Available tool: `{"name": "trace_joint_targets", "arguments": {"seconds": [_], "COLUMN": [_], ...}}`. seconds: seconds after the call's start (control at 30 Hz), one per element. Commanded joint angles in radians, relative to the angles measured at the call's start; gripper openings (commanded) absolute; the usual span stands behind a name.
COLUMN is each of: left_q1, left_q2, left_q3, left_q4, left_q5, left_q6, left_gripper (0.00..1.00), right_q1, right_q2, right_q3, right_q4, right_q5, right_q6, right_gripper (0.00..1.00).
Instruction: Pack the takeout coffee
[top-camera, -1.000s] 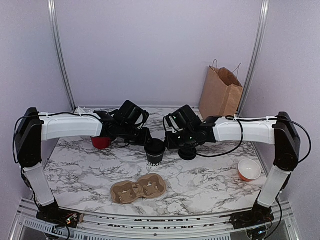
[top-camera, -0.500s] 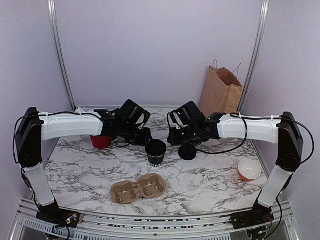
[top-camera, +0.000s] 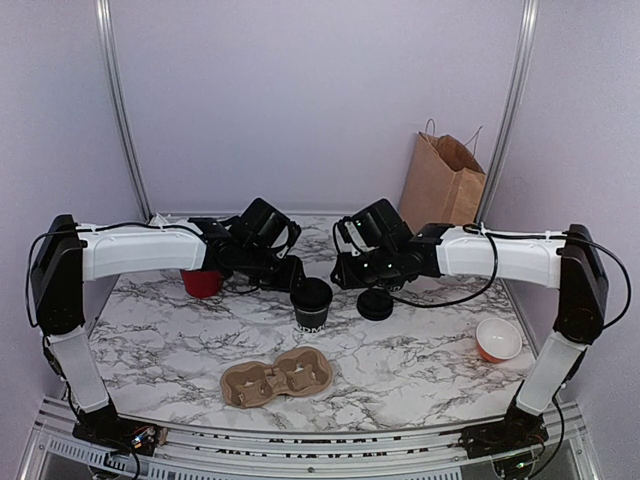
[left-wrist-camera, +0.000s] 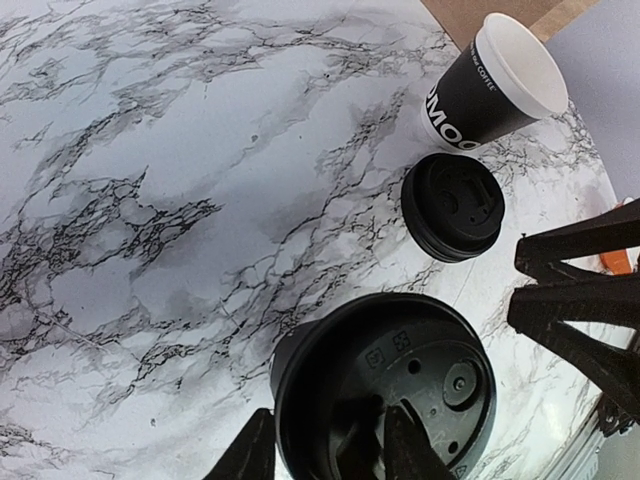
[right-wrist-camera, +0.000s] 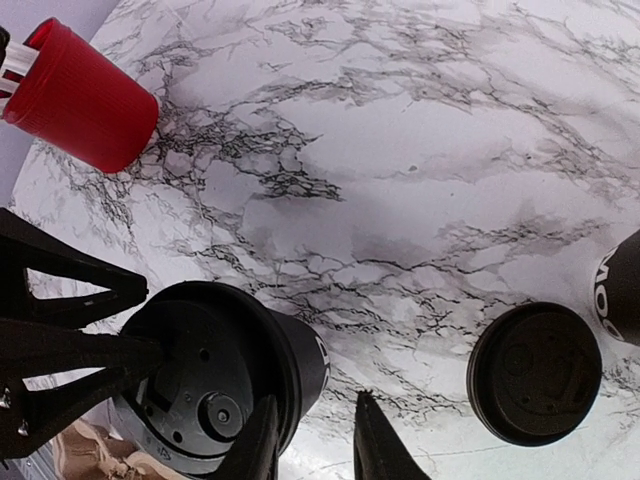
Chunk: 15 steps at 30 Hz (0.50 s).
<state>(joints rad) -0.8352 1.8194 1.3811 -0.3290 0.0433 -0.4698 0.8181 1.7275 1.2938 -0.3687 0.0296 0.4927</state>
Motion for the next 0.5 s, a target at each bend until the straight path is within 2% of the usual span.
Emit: {"name": "trace_joint_targets", "arguments": {"seconds": [0.0,0.13,0.27,0.37,0.47], "left_q1": [-0.005,-0.004,-0.003,0.004,0.016], "left_q2": [-0.008,-0.022,-0.046,-0.069,-0.093], "left_q3": [0.051,0.058,0.048,0.023,-0.025], "left_q4": [-0.028,-0.027,-0.027,-0.023,-0.004], "left_q5": [-0.001,-0.006,-0.016,-0.012,0.01], "left_q6": [0.011,0.007,-0.007,-0.031,-0.057], "left_gripper": [0.38,0.43,0.43,0.39,0.28], "right_q1": [0.015,0.056,0.068,0.078,0.078], "right_q2": [-0.022,-0.012,-0.008,0.0,0.014], "right_q3": [0.058,0.071,0.085,0.091,0.08], "right_q4": [0.008,0.006,0.011,0.02,0.045], "right_q5": [-0.008,-0.013,-0.036,-0.067,-0.119], "right_q6": [-0.028,-0.04,-0.055,-0.064,-0.058], "right_gripper": [0.26,0.27,0.26,0.24,0.21]}}
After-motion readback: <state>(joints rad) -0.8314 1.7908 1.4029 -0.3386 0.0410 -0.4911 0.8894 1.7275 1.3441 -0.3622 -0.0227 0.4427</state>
